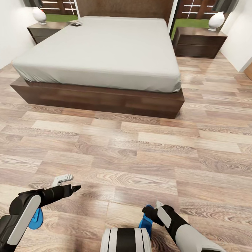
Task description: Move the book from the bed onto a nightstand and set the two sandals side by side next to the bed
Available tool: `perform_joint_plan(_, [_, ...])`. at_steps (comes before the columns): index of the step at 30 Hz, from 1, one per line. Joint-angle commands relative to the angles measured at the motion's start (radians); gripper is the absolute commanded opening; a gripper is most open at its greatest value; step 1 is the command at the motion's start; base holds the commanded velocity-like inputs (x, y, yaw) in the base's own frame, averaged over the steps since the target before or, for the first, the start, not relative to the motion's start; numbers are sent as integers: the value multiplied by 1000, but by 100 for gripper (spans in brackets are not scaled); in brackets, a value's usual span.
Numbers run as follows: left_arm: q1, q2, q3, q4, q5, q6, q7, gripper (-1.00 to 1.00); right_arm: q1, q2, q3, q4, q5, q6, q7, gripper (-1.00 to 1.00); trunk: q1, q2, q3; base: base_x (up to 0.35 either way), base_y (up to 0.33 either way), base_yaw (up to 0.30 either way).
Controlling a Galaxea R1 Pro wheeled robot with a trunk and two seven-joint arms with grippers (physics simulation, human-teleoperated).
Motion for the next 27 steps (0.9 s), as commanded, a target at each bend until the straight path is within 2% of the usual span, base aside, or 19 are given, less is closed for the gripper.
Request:
perform_joint_plan(1, [0,0,1,-1,-1,5,-3,100,0,1,-7,-2,-5,3,-6,100,0,0,-1,0,0,0])
perform_joint_plan(8, [0,0,2,-1,-1,5,-3,100,0,2,-7,2,-5,-8,-7,100,0,0,-1,0,0,0])
perform_joint_plan(14, [0,0,2,-1,-1,5,-3,100,0,3,-5,17,-5,-11,-7,100,3,-2,-24,0,0,0])
perform_joint_plan(27, [0,0,2,-1,-1,5,-3,100,0,3,-4,31,-5,-13,-8,100,3,-2,-24,0,0,0])
